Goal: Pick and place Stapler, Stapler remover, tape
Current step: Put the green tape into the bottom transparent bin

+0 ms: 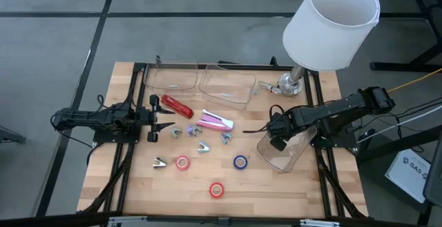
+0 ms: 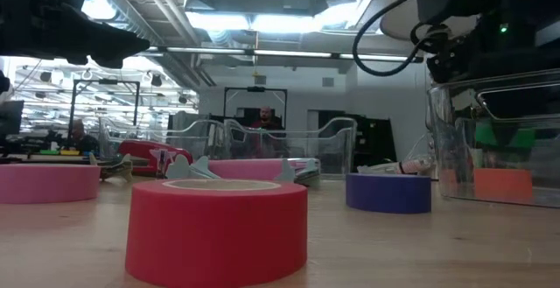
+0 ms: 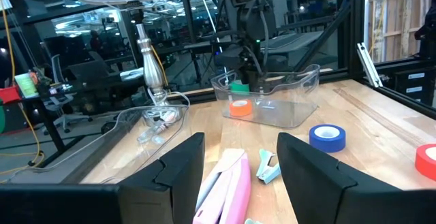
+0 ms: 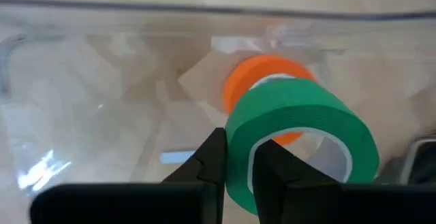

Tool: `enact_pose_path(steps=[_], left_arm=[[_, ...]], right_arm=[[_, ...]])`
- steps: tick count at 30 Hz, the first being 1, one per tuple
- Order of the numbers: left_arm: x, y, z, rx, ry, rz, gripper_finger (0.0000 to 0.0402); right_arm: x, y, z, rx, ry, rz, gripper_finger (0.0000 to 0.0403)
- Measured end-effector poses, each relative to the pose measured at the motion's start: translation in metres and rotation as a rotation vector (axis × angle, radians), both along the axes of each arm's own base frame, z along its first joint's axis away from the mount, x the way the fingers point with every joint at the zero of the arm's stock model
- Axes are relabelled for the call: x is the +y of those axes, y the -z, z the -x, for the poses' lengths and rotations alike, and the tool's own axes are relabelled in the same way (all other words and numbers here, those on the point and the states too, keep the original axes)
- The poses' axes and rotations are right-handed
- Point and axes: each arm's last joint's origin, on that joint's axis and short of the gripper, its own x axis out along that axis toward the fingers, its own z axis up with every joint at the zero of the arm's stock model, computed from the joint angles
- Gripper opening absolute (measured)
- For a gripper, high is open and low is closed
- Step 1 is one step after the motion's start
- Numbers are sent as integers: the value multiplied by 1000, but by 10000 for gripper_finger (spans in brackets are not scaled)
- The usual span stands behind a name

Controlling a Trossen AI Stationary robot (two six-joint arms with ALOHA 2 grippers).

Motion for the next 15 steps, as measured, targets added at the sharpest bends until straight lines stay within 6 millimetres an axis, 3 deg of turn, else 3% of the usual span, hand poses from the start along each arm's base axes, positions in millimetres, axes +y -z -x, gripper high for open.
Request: enact_pose_path(steps=[15], left_arm=[[0, 0, 0, 0, 0, 0, 182]], right_arm=[[-13, -2, 7, 80, -5, 71, 164]])
